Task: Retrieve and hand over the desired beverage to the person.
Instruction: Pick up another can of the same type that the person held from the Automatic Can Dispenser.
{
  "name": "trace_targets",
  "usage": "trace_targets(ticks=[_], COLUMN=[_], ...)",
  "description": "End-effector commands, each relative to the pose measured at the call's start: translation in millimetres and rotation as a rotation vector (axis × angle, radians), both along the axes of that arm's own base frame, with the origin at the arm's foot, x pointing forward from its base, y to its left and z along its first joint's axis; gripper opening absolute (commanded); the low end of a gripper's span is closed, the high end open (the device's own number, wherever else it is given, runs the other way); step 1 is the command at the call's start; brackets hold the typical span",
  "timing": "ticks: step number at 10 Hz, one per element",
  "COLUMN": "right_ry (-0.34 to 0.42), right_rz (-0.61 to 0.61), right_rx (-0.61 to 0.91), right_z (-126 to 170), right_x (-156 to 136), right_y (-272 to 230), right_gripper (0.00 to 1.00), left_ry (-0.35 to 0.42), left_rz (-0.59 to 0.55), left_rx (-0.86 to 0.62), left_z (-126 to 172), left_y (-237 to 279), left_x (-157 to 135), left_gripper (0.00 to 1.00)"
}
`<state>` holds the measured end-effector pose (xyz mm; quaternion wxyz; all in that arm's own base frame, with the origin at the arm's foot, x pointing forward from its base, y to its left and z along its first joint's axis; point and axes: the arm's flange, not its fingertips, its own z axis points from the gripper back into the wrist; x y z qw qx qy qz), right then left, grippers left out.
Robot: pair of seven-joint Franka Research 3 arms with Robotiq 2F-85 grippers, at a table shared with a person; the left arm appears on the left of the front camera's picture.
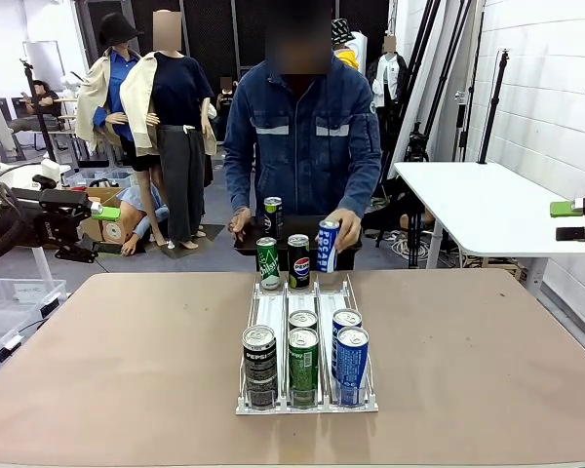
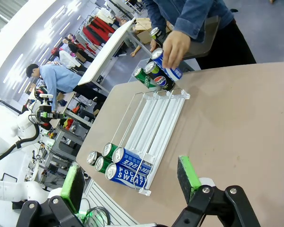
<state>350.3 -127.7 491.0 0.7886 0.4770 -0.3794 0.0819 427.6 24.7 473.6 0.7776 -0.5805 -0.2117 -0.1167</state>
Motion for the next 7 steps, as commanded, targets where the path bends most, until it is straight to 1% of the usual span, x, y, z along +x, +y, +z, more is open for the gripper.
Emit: trace_targets(ticks=[1, 7], right_ry=[-0.005, -0.005], right_rz=[0.003, 0.003], right_rx=[0.0, 0.0], right_z=[-0.2, -0.2], right_x=[0.1, 0.1], right_y=[0.8, 0.8], right_gripper=[1.0, 1.0], left_ry=[-0.003, -0.003], left_rz=[0.008, 0.008], left_rx=[-0.02, -0.02], left_z=[0.6, 0.6], left_y=[0.5, 0.5], left_x=[-0.9, -0.9], left_gripper=[1.0, 1.0])
